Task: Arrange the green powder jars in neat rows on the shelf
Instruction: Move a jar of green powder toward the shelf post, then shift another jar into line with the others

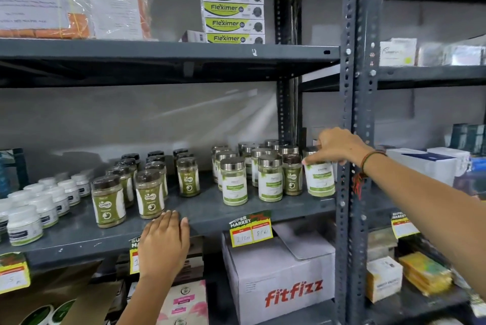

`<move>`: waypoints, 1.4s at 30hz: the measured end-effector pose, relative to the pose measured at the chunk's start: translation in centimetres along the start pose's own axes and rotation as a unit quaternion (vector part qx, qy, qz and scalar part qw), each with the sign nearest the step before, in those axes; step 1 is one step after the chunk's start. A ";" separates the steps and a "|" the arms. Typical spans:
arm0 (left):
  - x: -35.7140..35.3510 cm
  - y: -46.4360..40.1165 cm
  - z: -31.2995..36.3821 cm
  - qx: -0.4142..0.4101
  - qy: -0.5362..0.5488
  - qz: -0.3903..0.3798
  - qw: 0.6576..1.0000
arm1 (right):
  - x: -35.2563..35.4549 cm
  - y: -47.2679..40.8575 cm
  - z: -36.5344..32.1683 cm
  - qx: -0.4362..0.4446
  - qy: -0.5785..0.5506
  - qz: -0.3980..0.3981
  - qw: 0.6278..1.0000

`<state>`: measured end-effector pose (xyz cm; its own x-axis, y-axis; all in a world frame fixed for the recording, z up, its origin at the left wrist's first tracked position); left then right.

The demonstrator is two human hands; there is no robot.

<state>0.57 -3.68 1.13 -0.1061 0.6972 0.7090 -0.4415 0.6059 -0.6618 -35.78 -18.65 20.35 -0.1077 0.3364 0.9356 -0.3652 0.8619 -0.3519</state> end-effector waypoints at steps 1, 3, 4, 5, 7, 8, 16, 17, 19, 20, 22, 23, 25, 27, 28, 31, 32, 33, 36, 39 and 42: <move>0.0 0.0 0.0 0.000 -0.001 0.001 1.000 | -0.4 -0.1 0.1 -0.006 -0.001 -0.003 1.000; 0.1 0.1 0.1 -0.002 0.001 0.007 1.000 | -1.2 -0.6 0.2 -0.013 0.001 -0.006 1.000; 0.1 0.1 0.1 -0.003 0.001 0.010 1.000 | -1.5 -0.9 0.3 -0.013 -0.001 -0.006 1.000; 0.1 0.1 0.1 -0.003 0.000 0.012 1.000 | -1.9 -1.1 0.3 -0.013 -0.002 -0.009 1.000; 0.2 0.1 0.0 -0.003 -0.003 0.015 1.000 | -2.5 -1.3 0.4 -0.018 -0.006 -0.023 1.000; 0.2 0.1 0.1 -0.004 -0.004 0.015 1.000 | -2.7 -1.4 0.4 -0.021 -0.007 -0.030 0.999; 0.2 0.0 0.0 -0.001 -0.006 0.006 1.000 | -3.5 -1.7 0.6 -0.033 0.003 -0.040 0.999; 0.2 0.0 0.1 -0.001 -0.005 0.004 1.000 | -3.5 -1.6 0.5 -0.033 0.004 -0.040 0.999; 0.3 0.0 0.1 0.000 -0.004 -0.002 1.000 | -3.2 -1.2 0.2 -0.031 0.024 -0.047 0.998; 0.4 0.0 0.1 0.000 -0.004 -0.003 1.000 | -3.0 -1.1 0.0 -0.027 0.051 -0.048 0.997; 0.4 0.0 0.1 -0.001 -0.002 -0.005 1.000 | -2.0 -1.0 -0.7 -0.018 0.129 -0.029 0.991; 0.4 0.1 0.0 -0.001 -0.002 -0.005 1.000 | -1.5 -0.9 -1.2 -0.011 0.161 -0.008 0.987; 0.5 0.1 0.1 -0.002 -0.002 -0.005 1.000 | -0.4 -1.0 -2.3 0.013 0.202 0.041 0.978; 0.5 0.0 0.1 -0.004 -0.005 -0.008 1.000 | 0.1 -1.5 -3.1 0.050 0.200 0.073 0.976; 0.5 0.0 0.0 -0.005 -0.008 -0.010 1.000 | 0.0 -2.0 -3.2 0.067 0.182 0.067 0.979; 0.4 0.0 -0.1 -0.009 -0.016 -0.012 1.000 | -1.3 -3.5 -3.2 0.087 0.086 -0.032 0.992; 0.4 0.0 -0.1 -0.011 -0.016 -0.012 1.000 | -1.9 -4.0 -3.3 0.087 0.055 -0.062 0.993; 0.3 0.0 -0.1 -0.011 -0.016 -0.012 1.000 | -2.4 -4.3 -3.3 0.085 0.030 -0.086 0.992; 0.2 -0.2 -0.3 -0.012 -0.022 -0.014 1.000 | -4.2 -5.4 -3.1 0.079 -0.005 -0.138 0.987; 0.0 -0.3 -0.4 -0.014 -0.024 -0.015 0.999 | -5.3 -6.1 -2.7 0.066 -0.046 -0.165 0.983; -0.1 -0.3 -0.5 -0.015 -0.026 -0.013 0.999 | -5.3 -6.5 -2.2 0.062 -0.089 -0.162 0.981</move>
<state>1.19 -3.77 1.14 -0.1402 0.6605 0.7376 -0.4188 0.6355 -0.6487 -30.77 -25.15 17.58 -0.1222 -0.0293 0.9921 -0.5158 0.8559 -0.0382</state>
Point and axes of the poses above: each hand's wrist, its own y-axis away from the middle knuckle, its own x-axis out of the back of the hand, z = x × y, the point moved 4 cm from there along -y, towards the middle knuckle, and after that the axes turned 9 degrees about x, right-handed, at the moved point
